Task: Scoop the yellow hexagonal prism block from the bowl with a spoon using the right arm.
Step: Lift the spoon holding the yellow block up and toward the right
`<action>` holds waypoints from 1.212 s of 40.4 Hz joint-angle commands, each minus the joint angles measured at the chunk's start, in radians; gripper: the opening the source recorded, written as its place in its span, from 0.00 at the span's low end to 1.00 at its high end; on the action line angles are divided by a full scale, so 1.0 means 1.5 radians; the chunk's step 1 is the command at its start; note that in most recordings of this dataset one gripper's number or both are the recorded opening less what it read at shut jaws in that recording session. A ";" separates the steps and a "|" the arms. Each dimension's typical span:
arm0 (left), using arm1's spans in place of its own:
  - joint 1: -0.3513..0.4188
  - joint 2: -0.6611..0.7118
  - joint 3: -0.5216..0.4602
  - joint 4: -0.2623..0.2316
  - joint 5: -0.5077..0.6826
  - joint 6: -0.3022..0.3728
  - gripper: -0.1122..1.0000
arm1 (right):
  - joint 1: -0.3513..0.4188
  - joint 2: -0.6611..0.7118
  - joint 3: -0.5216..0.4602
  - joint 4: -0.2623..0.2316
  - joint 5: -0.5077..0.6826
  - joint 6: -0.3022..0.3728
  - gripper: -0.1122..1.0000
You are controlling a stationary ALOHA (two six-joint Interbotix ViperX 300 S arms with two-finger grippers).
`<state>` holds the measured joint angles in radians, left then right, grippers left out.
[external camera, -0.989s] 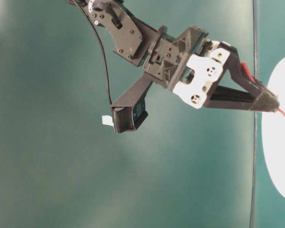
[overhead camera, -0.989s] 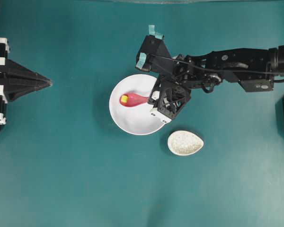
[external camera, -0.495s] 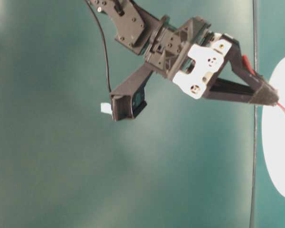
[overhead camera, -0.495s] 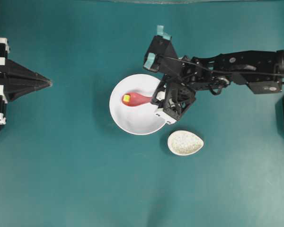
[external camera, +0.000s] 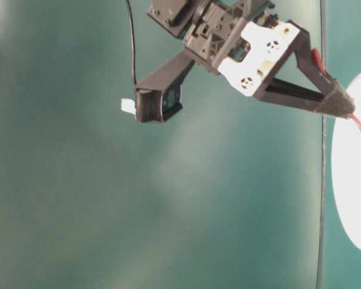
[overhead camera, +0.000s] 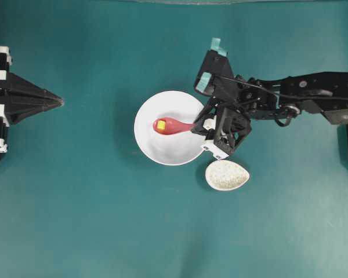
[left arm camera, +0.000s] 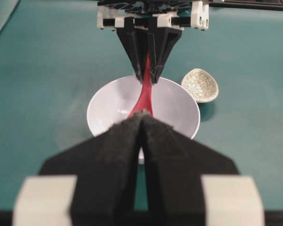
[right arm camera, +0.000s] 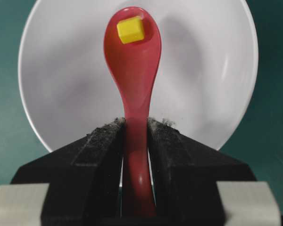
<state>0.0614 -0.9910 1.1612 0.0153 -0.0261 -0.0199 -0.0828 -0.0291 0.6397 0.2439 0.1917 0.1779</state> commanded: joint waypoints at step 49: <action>0.002 -0.003 -0.019 0.001 0.003 -0.001 0.09 | 0.003 -0.183 0.017 -0.011 0.009 -0.007 0.31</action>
<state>0.0614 -0.9956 1.1612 0.0153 -0.0169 -0.0199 -0.0813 -0.2853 0.6780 0.2286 0.2102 0.1687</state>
